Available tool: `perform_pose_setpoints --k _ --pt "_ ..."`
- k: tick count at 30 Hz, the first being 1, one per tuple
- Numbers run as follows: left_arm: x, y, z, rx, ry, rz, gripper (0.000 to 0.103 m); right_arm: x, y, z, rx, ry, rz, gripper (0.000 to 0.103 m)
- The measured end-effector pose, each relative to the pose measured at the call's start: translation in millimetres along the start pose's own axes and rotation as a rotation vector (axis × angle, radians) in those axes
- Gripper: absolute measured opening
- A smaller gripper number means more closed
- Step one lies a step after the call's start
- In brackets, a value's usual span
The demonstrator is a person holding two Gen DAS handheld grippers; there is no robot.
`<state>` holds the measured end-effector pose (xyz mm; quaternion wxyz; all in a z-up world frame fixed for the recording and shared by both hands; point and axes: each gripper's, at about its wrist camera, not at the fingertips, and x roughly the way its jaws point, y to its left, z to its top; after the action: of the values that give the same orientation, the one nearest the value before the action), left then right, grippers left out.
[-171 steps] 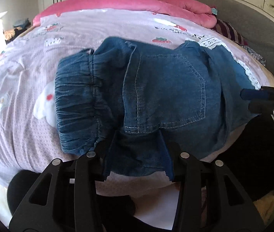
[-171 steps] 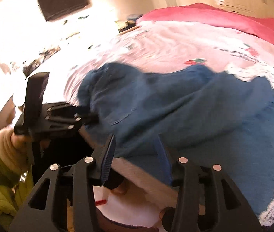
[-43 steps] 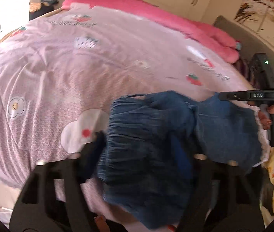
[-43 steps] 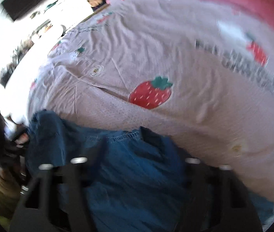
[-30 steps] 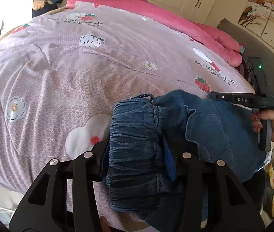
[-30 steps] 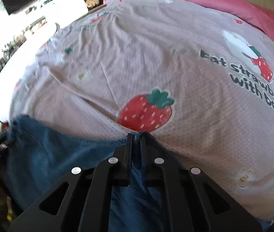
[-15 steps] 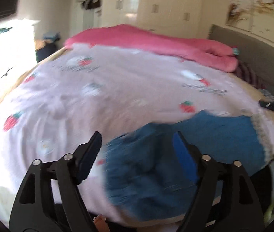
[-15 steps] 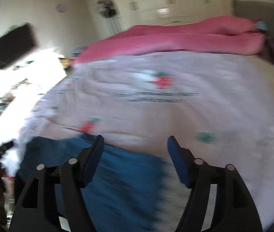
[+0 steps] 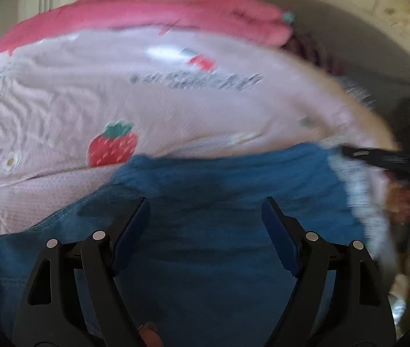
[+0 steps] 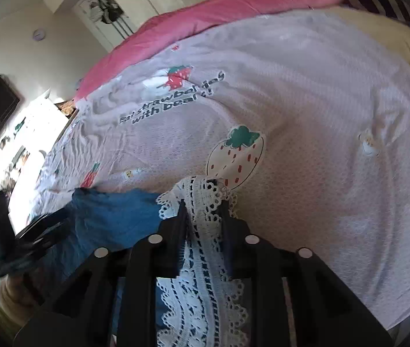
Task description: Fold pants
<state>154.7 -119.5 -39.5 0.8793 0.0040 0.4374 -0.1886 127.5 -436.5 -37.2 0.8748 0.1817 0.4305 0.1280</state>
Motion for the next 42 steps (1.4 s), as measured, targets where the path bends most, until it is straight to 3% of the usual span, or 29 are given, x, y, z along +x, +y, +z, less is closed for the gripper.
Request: perform_pose_setpoints --k 3,7,9,11,14,18,21,22,23,24,30,37,40,42 --pt "11 13 -1 0.007 0.013 0.069 0.072 -3 -10 -8 -0.001 0.009 -0.028 0.019" --pt "16 24 -2 0.005 0.010 0.046 0.072 5 -9 -21 -0.042 -0.015 -0.056 0.024" --pt "10 26 -5 0.003 -0.001 0.042 0.072 -8 -7 -24 -0.041 -0.056 -0.052 0.033" --pt "-7 28 -8 -0.010 -0.022 0.041 0.080 -33 -1 -33 -0.068 -0.128 -0.045 0.042" --pt "-48 31 -25 -0.034 -0.096 0.061 0.086 -58 9 -57 -0.117 -0.142 -0.031 0.061" --pt "-92 53 -52 -0.090 -0.148 0.137 0.087 -66 7 -94 -0.092 -0.061 -0.015 0.061" --pt "-114 71 -72 -0.089 -0.153 0.239 0.087 -65 3 -117 -0.048 -0.006 -0.001 0.060" --pt "-118 79 -78 -0.094 -0.144 0.274 0.087 -64 4 -120 -0.046 0.010 -0.002 0.045" --pt "-121 85 -85 -0.096 -0.130 0.302 0.087 -61 5 -124 -0.048 0.036 -0.002 0.009" --pt "-121 91 -91 -0.104 -0.116 0.307 0.087 -60 7 -126 -0.053 0.048 -0.006 0.005" --pt "-109 106 -109 -0.095 -0.086 0.331 0.087 -52 14 -137 -0.113 0.095 -0.095 0.005" --pt "-98 111 -110 -0.048 -0.112 0.354 0.087 -41 0 -135 -0.072 0.077 -0.074 0.010" --pt "-100 114 -108 -0.061 -0.117 0.332 0.087 -43 0 -132 -0.061 0.079 -0.059 0.015" --pt "-110 110 -105 -0.070 -0.109 0.308 0.088 -51 1 -131 -0.060 0.057 -0.074 0.030"
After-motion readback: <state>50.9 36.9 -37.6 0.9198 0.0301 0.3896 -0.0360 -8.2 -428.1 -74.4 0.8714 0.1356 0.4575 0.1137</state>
